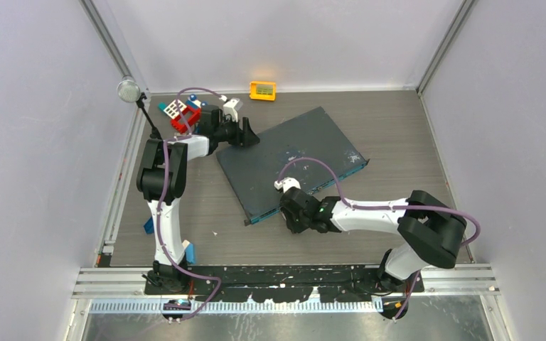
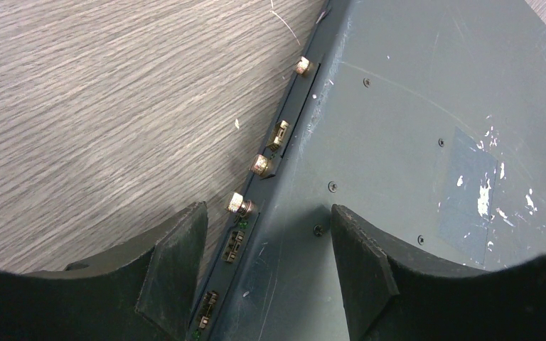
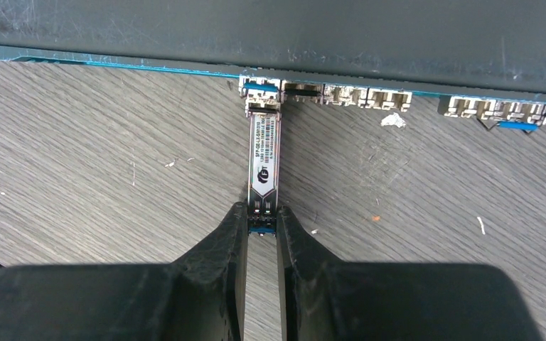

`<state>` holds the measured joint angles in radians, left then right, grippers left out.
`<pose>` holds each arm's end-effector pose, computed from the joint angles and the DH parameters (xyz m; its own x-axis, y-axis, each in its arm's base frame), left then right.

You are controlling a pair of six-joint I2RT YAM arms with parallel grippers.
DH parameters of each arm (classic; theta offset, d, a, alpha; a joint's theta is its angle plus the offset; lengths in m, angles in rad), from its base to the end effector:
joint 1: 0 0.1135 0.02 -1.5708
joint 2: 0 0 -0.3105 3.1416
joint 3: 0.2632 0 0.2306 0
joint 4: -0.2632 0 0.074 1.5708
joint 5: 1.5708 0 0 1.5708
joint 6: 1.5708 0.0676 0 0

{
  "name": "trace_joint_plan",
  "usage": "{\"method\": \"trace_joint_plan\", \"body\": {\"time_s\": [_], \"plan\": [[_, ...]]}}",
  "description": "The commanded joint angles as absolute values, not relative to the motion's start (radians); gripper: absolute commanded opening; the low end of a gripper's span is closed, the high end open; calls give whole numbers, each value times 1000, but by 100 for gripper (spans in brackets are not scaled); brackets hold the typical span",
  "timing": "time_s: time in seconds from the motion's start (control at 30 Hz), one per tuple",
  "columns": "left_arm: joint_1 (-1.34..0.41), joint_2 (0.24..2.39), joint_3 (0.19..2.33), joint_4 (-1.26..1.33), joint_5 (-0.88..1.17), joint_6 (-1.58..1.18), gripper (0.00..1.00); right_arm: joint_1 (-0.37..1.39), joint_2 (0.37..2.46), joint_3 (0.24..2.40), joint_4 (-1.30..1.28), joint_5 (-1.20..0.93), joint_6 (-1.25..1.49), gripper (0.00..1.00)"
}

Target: Insert the plug into the switch port

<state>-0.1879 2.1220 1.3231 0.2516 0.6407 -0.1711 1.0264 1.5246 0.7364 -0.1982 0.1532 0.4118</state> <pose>0.4742 -0.1313 0.1936 -0.6146 -0.0221 -0.7885 0.5547 0.6987 -0.4519 0.1553 0.2367 0.1906 -0.7168 -0.4201 -0.5565 -0.5619 0.8206 0.1042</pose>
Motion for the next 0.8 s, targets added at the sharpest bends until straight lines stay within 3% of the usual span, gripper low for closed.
{"method": "trace_joint_plan", "body": {"time_s": [0.0, 0.37, 0.77], "plan": [[-190, 2119, 1336, 245, 643, -138, 65, 1028, 1472, 681, -245, 170, 419, 0], [-190, 2120, 1336, 245, 646, -138, 65, 1028, 1380, 610, -213, 196, 452, 0], [-190, 2120, 1338, 245, 645, -138, 65, 1027, 1302, 521, 41, 301, 440, 0]]}}
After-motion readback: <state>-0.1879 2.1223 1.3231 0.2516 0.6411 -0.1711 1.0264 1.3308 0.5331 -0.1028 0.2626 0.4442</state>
